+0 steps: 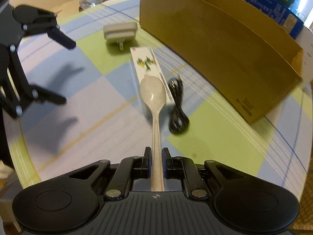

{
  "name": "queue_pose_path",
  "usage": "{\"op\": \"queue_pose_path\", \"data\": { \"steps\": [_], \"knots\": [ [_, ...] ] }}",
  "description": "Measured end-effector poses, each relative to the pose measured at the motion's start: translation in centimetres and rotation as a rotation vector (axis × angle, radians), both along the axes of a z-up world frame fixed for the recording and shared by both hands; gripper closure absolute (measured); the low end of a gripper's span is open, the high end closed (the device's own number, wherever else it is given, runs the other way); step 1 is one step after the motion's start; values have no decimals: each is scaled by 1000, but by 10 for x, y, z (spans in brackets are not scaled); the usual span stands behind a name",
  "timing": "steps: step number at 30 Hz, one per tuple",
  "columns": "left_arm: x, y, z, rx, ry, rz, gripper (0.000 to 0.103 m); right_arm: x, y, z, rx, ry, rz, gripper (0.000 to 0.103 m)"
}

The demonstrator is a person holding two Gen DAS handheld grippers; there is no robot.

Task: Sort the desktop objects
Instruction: 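Grasp the white spoon handle with right gripper, then grasp the white plug adapter with left gripper while right gripper holds the spoon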

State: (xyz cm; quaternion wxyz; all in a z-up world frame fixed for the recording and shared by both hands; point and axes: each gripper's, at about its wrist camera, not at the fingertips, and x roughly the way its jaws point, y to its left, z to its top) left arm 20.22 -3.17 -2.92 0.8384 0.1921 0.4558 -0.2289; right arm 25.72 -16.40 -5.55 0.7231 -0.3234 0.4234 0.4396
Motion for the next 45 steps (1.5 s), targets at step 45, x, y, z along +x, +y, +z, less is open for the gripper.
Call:
{"op": "queue_pose_path", "data": {
  "steps": [45],
  "knots": [
    [67, 43, 23, 9, -16, 102, 9, 20, 22, 28, 60, 9, 23, 100]
  ]
}}
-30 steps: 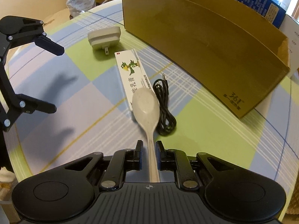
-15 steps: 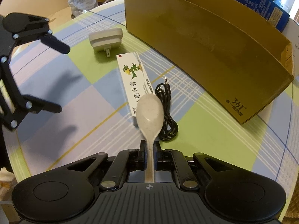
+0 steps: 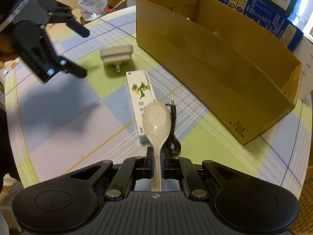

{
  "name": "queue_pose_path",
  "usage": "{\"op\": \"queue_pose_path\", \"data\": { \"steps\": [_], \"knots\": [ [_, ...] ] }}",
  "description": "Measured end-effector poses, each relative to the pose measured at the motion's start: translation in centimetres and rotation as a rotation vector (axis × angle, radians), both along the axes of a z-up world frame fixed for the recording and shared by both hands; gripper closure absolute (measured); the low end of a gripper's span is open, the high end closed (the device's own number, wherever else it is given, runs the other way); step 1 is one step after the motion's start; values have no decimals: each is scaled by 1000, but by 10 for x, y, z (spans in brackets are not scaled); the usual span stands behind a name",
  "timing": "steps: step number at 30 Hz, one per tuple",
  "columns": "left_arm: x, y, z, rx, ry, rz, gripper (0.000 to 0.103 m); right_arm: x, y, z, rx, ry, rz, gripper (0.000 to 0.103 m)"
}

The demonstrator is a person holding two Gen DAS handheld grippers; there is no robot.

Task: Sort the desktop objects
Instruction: 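Grasp the white plug adapter with left gripper while right gripper holds the spoon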

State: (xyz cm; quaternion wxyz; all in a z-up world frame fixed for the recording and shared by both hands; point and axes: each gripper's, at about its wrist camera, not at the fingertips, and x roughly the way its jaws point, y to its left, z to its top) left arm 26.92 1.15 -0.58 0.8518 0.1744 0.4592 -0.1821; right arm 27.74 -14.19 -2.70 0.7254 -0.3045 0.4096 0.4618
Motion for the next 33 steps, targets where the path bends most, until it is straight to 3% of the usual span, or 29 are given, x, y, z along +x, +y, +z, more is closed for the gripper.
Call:
{"op": "queue_pose_path", "data": {
  "steps": [8, 11, 18, 22, 27, 33],
  "knots": [
    [46, 16, -11, -68, 75, 62, 10, 4, 12, 4, 2, -9, 24, 100],
    [58, 16, -22, -59, 91, 66, 12, 5, 15, 1, -1, -7, 26, 100],
    [75, 23, -39, -140, 156, 97, 20, 12, 18, -11, -13, 4, 11, 100],
    [82, 24, -44, -141, 185, 95, 24, 14, 19, -15, -17, 10, 3, 100],
    [83, 24, -50, -129, 220, 84, 45, 14, 19, -16, -16, 11, -1, 100],
    [76, 21, -48, -104, 216, 83, 46, 13, 18, -14, -15, 6, -10, 100]
  ]
}}
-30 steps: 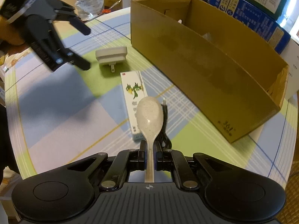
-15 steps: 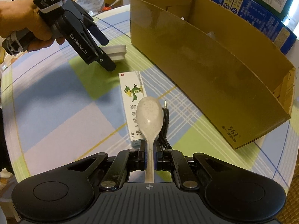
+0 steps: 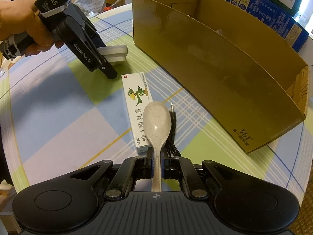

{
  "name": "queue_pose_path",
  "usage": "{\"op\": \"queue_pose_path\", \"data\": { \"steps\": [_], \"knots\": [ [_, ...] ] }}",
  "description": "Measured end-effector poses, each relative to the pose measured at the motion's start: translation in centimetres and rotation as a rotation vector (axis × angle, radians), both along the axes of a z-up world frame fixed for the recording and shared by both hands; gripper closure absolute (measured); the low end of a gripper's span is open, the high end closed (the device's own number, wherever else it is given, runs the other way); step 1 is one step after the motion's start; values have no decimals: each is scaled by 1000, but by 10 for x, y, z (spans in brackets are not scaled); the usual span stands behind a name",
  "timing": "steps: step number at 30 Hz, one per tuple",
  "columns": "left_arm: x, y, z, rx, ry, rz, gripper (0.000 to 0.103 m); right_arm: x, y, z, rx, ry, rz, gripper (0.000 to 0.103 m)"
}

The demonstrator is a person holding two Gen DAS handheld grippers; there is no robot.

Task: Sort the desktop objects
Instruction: 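Grasp the white plug adapter with left gripper while right gripper holds the spoon, then carry the plug adapter and spoon over the cardboard box with both tools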

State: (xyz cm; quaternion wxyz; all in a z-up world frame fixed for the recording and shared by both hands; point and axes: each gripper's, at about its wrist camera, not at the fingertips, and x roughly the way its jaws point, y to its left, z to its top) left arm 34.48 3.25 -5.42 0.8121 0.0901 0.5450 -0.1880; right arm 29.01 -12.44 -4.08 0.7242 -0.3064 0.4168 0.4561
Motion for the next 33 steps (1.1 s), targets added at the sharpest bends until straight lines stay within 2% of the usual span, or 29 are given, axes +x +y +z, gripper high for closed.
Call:
{"op": "queue_pose_path", "data": {
  "steps": [15, 33],
  "knots": [
    [-62, -26, 34, 26, -10, -53, 46, -33, -16, 28, 24, -30, -20, 100],
    [-96, -45, 95, 58, -84, -83, 46, -60, -35, 78, 77, -93, -34, 100]
  ]
}}
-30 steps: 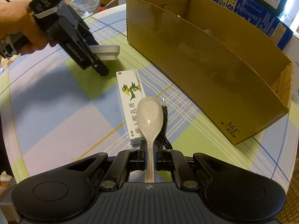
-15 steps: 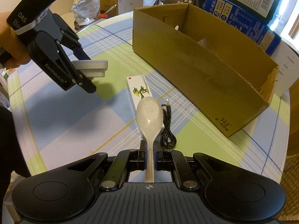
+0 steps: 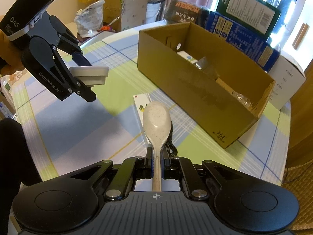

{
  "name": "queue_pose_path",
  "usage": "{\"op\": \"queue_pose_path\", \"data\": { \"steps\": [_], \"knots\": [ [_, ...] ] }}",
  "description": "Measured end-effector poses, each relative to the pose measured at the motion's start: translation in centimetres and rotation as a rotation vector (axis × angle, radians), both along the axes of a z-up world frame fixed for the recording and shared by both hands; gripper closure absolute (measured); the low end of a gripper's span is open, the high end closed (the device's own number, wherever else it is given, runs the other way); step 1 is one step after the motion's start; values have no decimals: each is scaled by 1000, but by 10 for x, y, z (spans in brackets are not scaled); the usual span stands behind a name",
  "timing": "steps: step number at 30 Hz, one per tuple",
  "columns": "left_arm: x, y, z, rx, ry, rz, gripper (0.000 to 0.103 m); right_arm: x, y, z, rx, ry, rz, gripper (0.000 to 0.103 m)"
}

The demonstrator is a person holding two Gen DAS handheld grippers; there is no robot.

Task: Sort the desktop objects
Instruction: 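Carry the plug adapter and spoon over the cardboard box with both tools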

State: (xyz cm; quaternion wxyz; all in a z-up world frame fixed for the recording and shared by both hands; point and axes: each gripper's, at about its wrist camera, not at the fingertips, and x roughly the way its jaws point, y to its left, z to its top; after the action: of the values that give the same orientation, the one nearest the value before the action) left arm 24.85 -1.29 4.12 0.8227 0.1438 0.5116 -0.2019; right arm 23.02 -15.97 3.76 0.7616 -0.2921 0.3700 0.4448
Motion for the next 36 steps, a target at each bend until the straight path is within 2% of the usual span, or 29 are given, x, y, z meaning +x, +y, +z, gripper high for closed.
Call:
{"op": "queue_pose_path", "data": {
  "steps": [9, 21, 36],
  "knots": [
    [-11, -4, 22, 12, -30, -8, 46, -8, -4, 15, 19, -29, 5, 100],
    [-13, -10, 36, 14, -44, -20, 46, -7, -10, 27, 39, -46, -11, 100],
    [30, -18, 66, -17, -93, 25, 46, 30, -16, 64, 74, -86, -73, 100]
  ]
}}
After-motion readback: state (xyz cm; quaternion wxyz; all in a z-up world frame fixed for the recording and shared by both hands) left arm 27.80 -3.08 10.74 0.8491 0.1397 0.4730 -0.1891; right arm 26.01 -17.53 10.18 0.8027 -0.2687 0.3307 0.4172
